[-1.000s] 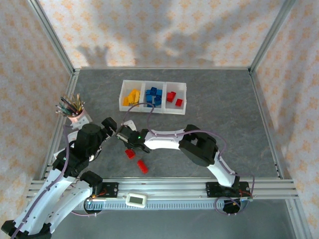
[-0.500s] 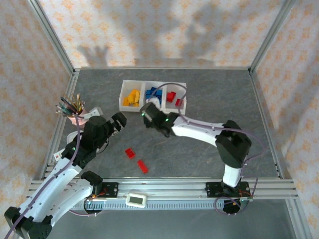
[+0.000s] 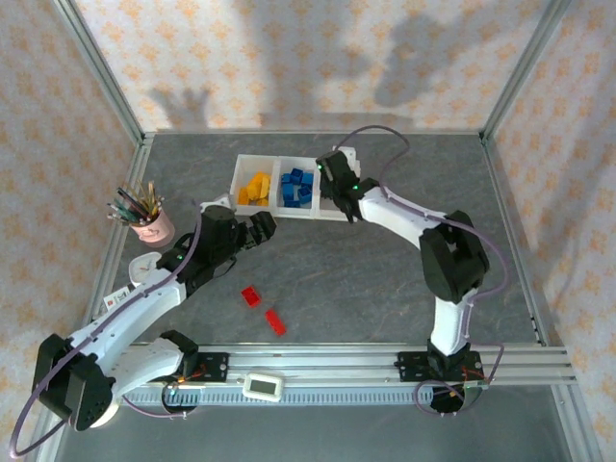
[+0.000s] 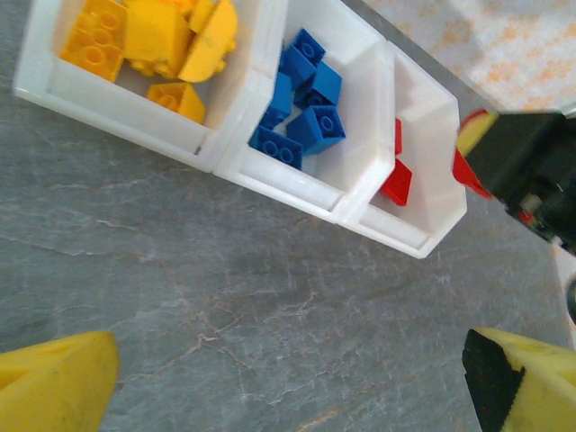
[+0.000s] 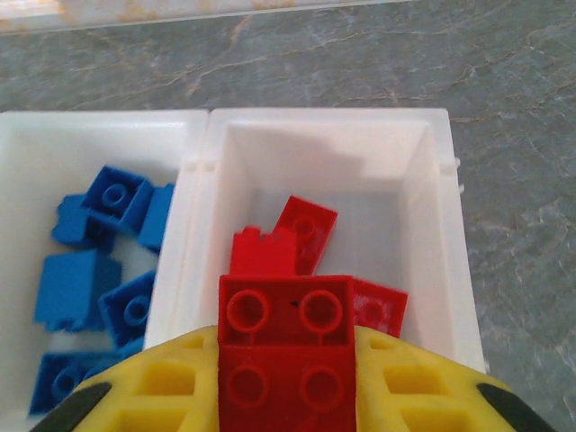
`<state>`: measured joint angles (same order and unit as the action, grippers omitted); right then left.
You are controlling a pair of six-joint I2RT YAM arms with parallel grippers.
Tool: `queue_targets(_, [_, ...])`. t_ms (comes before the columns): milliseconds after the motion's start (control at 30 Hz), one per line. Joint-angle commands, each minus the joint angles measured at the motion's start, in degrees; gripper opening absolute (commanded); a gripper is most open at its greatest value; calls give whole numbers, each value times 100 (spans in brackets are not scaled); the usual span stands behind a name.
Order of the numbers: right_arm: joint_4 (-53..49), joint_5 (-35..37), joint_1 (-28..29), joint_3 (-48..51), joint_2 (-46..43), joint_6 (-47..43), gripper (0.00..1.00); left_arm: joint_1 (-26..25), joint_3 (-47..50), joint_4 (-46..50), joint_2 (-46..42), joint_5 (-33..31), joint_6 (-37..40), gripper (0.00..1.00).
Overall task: Sort the legos into containers by color
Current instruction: Place the lego in the container.
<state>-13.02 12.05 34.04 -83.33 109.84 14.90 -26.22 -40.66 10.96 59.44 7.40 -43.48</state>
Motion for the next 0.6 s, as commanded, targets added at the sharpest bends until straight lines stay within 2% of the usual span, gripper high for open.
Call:
queue_targets(0, [23,185,-158,-470,500,-180,27,-69,-317,-506,178,117,138,99])
queue_targets(67, [-50,334,-207,-745,746,-223,29,-81,-366,-571,298,151,144,99])
queue_targets(133, [10,337,-257,-882,839,-288,39,-91,-406,-586,378,158,169,99])
queue_targets(300, [-76,283,-275,-1099,760,-363,54,-95,-456,-568,428,104,209,99])
queue_targets(567, [86,-447,-105,-180,-256,-215,64,-96,-502,-221,174,-47,305,99])
